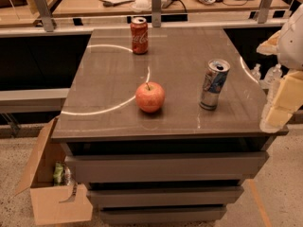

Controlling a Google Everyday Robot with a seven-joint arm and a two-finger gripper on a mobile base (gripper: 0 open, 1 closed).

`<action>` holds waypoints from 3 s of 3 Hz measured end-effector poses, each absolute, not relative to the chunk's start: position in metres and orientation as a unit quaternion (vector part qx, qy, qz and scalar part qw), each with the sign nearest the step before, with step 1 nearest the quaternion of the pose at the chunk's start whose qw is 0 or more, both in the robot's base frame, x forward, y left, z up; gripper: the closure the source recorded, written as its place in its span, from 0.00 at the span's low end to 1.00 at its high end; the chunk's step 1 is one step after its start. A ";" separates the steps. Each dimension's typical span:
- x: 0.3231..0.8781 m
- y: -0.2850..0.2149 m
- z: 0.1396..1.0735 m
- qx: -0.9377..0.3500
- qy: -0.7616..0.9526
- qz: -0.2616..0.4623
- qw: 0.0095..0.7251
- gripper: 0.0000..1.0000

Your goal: Knock redbull can over

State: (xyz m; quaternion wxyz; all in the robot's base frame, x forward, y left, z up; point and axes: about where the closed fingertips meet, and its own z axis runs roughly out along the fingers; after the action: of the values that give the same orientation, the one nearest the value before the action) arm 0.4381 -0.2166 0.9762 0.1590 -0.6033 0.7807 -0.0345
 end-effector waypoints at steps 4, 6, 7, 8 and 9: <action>0.447 -0.234 0.936 -0.440 0.829 0.098 0.332 0.00; 0.483 -0.241 0.934 -0.345 0.810 0.129 0.456 0.00; 0.483 -0.241 0.934 -0.348 0.811 0.126 0.454 0.00; 0.493 -0.235 0.927 -0.343 0.795 0.138 0.482 0.00; 0.511 -0.222 0.921 -0.340 0.772 0.159 0.513 0.00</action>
Offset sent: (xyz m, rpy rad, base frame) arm 0.0119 -0.0101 -0.0197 0.4425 -0.0297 -0.2113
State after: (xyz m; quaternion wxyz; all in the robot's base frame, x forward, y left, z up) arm 0.5110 -0.2223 0.9209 0.5132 -0.3405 0.7716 0.1594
